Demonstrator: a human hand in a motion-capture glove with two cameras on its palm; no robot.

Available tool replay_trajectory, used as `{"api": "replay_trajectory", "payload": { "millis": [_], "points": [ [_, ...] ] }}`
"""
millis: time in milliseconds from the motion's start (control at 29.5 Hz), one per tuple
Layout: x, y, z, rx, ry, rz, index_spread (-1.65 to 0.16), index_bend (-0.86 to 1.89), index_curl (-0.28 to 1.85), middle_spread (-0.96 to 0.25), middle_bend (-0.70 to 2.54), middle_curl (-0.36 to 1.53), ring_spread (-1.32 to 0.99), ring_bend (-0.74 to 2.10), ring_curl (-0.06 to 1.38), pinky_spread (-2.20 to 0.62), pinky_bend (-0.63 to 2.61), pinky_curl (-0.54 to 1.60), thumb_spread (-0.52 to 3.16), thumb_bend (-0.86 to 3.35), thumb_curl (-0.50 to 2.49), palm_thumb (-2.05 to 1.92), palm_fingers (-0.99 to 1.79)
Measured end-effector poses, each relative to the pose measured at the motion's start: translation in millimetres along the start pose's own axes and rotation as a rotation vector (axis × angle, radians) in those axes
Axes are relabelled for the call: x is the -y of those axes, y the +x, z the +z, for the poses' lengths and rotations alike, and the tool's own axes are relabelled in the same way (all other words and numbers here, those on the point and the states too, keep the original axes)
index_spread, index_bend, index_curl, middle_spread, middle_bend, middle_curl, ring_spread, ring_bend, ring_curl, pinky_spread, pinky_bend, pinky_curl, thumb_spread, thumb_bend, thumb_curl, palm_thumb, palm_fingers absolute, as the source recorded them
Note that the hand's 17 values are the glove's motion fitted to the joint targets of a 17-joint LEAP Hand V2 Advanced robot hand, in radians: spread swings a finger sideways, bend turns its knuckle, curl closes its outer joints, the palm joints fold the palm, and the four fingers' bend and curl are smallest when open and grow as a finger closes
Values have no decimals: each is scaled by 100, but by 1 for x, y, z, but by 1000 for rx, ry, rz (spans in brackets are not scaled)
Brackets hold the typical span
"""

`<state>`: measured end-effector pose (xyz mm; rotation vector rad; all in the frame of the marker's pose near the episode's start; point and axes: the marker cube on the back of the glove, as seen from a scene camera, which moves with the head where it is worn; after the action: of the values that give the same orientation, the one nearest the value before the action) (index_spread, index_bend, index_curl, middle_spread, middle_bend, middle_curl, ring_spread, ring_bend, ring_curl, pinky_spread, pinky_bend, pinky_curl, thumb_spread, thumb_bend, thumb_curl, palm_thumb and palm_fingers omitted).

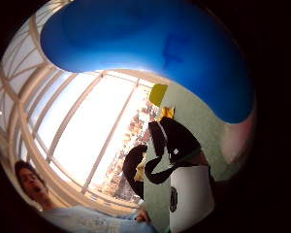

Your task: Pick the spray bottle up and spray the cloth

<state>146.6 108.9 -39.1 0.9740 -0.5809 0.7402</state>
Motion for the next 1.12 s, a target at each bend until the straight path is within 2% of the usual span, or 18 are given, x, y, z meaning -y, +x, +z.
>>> {"api": "replay_trajectory", "payload": {
  "millis": [271, 575, 1117],
  "points": [
    [13, 3, 9, -16, 7, 3, -33, 7, 18, -6, 43, 44, -2, 44, 36, 22, 22, 33, 105, -2, 34, 73, 72],
    [19, 6, 7, -5, 23, -8, -29, 18, 24, -10, 45, 46, -7, 51, 39, 20, 15, 30, 100, 1, 38, 84, 94],
    [31, 8, -1, 37, -8, 33, -26, 16, 32, -12, 35, 45, -11, 51, 40, 18, 16, 29, 72, -2, 53, 98, 103]
  ]
}}
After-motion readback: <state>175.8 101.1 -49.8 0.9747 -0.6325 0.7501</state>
